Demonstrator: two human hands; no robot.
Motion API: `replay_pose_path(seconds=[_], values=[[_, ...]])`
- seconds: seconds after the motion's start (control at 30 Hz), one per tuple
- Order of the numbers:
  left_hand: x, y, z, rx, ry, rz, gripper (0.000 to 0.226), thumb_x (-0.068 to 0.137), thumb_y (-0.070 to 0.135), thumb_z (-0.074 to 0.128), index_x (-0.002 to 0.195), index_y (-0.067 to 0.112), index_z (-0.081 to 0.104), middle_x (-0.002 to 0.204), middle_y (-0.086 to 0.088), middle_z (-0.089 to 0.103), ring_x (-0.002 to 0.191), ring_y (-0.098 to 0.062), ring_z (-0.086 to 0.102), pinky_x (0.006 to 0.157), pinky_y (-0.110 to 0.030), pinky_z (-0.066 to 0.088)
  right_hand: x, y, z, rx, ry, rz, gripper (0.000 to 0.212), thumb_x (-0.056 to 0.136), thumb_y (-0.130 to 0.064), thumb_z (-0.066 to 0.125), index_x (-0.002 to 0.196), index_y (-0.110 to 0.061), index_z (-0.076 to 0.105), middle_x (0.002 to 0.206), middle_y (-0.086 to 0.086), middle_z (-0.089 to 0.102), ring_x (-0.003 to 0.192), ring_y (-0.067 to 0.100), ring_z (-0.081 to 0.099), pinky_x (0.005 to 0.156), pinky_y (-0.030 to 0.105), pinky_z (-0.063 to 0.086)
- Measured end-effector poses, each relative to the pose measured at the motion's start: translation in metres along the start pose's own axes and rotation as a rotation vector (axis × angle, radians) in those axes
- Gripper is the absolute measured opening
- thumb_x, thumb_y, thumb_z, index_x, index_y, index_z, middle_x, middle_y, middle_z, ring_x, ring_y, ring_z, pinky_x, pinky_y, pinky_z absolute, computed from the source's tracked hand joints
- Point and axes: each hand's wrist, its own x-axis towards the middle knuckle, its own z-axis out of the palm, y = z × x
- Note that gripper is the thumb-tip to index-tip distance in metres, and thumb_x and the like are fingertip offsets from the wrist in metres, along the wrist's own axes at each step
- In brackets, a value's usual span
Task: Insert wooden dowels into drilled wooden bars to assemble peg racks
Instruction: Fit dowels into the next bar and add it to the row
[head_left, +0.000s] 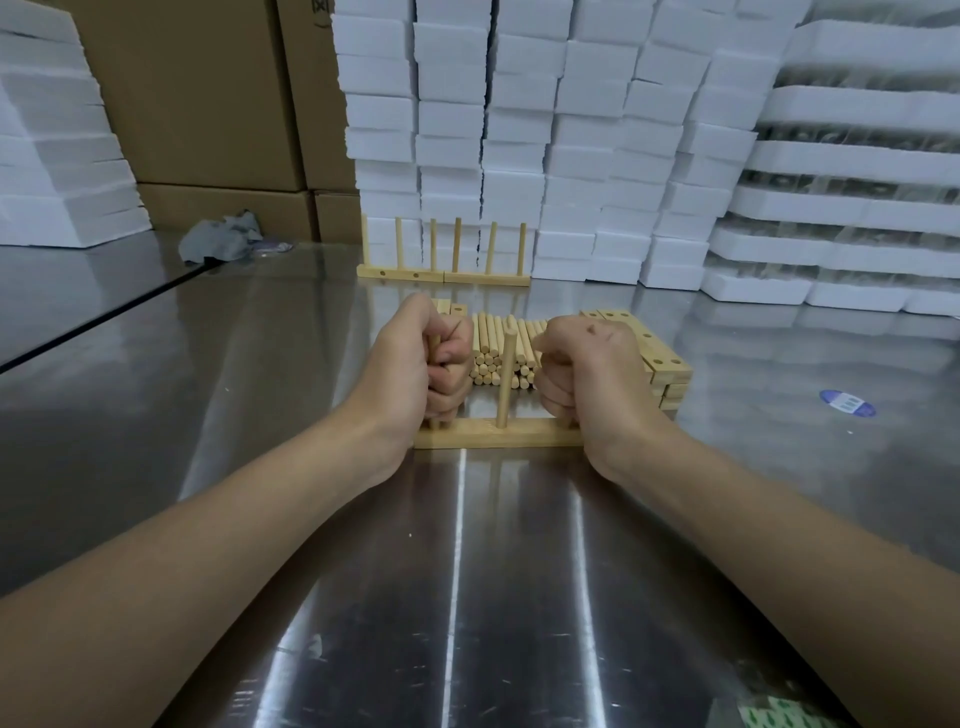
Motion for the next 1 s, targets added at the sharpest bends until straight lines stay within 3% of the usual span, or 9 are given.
replay_pose_path(seconds=[0.1, 0.2, 0.4, 0.7, 0.8, 0.87, 0.93, 1.0], values=[[-0.001, 0.0, -0.001, 0.005, -0.01, 0.006, 0.033, 0.095, 0.024, 0.024, 0.062, 0.019, 0.027, 0.051, 0.004, 0.018, 0.047, -0.013, 0.009, 0.061, -0.045, 0.004, 0.001, 0.002, -0.001, 0.122, -0.03, 0.029, 0.034, 0.085, -0.025, 0.04, 0.056, -0.026, 0.023, 0.049, -0.005, 0.016, 0.044, 0.015, 0.011, 0.045, 0.022, 0.013], [-0.001, 0.001, -0.002, 0.019, -0.02, 0.011, 0.035, 0.097, 0.02, 0.021, 0.062, 0.019, 0.028, 0.051, 0.003, 0.019, 0.047, -0.013, 0.011, 0.061, -0.045, 0.003, 0.003, 0.005, -0.001, 0.134, -0.036, 0.02, 0.034, 0.089, -0.024, 0.033, 0.056, -0.026, 0.024, 0.048, -0.007, 0.018, 0.043, 0.014, 0.01, 0.045, 0.019, 0.014], [0.0, 0.002, 0.0, 0.014, -0.01, 0.005, 0.036, 0.098, 0.017, 0.019, 0.063, 0.019, 0.028, 0.051, 0.003, 0.019, 0.047, -0.013, 0.011, 0.06, -0.043, 0.003, 0.003, 0.005, -0.001, 0.107, -0.023, 0.008, 0.035, 0.088, -0.025, 0.034, 0.054, -0.027, 0.026, 0.047, -0.007, 0.019, 0.042, 0.014, 0.012, 0.044, 0.018, 0.016], [-0.002, 0.002, -0.004, 0.015, -0.038, 0.035, 0.026, 0.085, 0.031, 0.032, 0.062, 0.019, 0.032, 0.054, 0.002, 0.021, 0.049, -0.015, 0.015, 0.058, -0.04, 0.008, 0.004, 0.004, -0.006, 0.105, -0.091, 0.026, 0.032, 0.087, -0.028, 0.038, 0.057, -0.026, 0.028, 0.049, -0.007, 0.02, 0.043, 0.015, 0.014, 0.044, 0.02, 0.018], [0.0, 0.002, -0.006, 0.041, -0.014, 0.027, 0.036, 0.098, 0.026, 0.029, 0.064, 0.016, 0.038, 0.055, -0.001, 0.027, 0.049, -0.017, 0.025, 0.055, -0.036, 0.02, 0.006, -0.001, -0.02, 0.009, -0.19, 0.054, 0.032, 0.087, -0.036, 0.05, 0.061, -0.022, 0.039, 0.054, -0.003, 0.029, 0.048, 0.018, 0.027, 0.048, 0.028, 0.032], [0.0, 0.003, -0.007, 0.05, -0.012, 0.034, 0.031, 0.091, 0.031, 0.035, 0.064, 0.016, 0.04, 0.055, -0.003, 0.029, 0.048, -0.019, 0.032, 0.053, -0.032, 0.031, 0.009, -0.008, -0.032, -0.159, -0.259, 0.043, 0.031, 0.091, -0.041, 0.06, 0.069, -0.019, 0.054, 0.062, 0.003, 0.048, 0.06, 0.022, 0.05, 0.063, 0.033, 0.046], [0.002, 0.005, -0.01, 0.055, -0.022, 0.047, 0.025, 0.082, 0.032, 0.038, 0.065, 0.015, 0.041, 0.056, -0.004, 0.03, 0.049, -0.021, 0.034, 0.053, -0.031, 0.035, 0.01, -0.018, -0.044, -0.355, -0.302, -0.001, 0.028, 0.089, -0.046, 0.069, 0.08, -0.02, 0.065, 0.078, 0.001, 0.065, 0.077, 0.016, 0.064, 0.074, 0.027, 0.052], [0.004, 0.007, -0.012, 0.065, -0.004, 0.06, 0.023, 0.08, 0.031, 0.039, 0.066, 0.013, 0.042, 0.055, -0.006, 0.031, 0.049, -0.023, 0.037, 0.053, -0.032, 0.037, 0.01, -0.026, -0.05, -0.529, -0.36, -0.024, 0.03, 0.08, -0.054, 0.076, 0.09, -0.026, 0.072, 0.084, -0.007, 0.071, 0.082, 0.007, 0.067, 0.076, 0.019, 0.052]])
